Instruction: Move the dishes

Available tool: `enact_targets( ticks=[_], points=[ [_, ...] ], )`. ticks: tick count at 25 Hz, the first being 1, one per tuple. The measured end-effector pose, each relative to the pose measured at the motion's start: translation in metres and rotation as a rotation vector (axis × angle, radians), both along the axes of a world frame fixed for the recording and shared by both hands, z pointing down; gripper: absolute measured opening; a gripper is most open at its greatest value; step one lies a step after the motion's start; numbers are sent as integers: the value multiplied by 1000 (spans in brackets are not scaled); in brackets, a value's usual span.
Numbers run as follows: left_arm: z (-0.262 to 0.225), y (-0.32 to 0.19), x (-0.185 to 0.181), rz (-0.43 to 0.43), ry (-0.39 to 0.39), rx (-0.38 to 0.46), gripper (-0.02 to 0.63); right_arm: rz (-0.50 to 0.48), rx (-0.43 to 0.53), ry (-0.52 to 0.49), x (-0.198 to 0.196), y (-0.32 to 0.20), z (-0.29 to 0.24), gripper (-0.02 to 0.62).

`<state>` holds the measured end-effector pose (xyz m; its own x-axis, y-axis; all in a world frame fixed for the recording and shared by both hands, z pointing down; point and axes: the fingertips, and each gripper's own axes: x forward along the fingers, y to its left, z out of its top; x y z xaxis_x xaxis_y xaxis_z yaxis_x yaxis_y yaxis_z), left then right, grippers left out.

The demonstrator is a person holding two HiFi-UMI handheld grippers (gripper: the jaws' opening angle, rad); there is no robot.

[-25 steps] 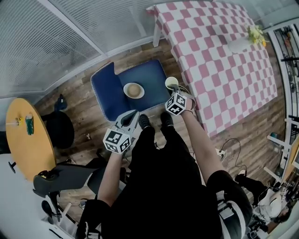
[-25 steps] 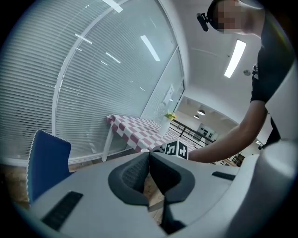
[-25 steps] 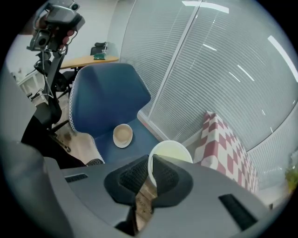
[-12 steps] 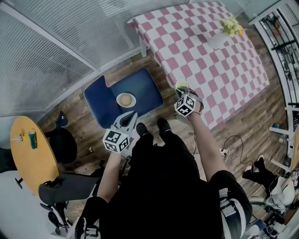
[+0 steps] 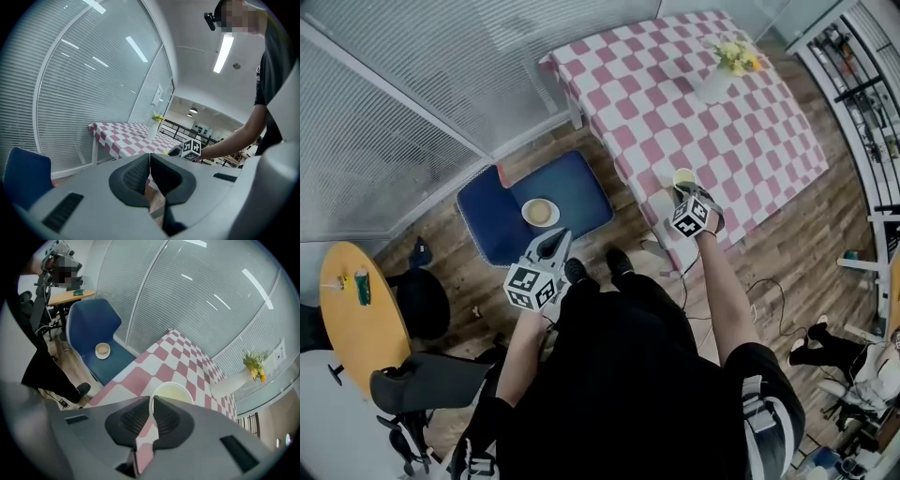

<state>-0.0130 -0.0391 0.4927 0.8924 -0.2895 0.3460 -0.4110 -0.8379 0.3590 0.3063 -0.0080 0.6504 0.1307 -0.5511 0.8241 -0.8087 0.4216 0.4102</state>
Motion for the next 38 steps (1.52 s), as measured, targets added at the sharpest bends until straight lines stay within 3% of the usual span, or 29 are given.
enact_targets(
  ticks=[20,38],
  points=[
    [-4,46,50,-46,-48,21,21,65,-8,-1,121,47,5,41],
    [-1,67,71,-137,-79,25,21,0,-59,-36,150,35,32,41]
  ],
)
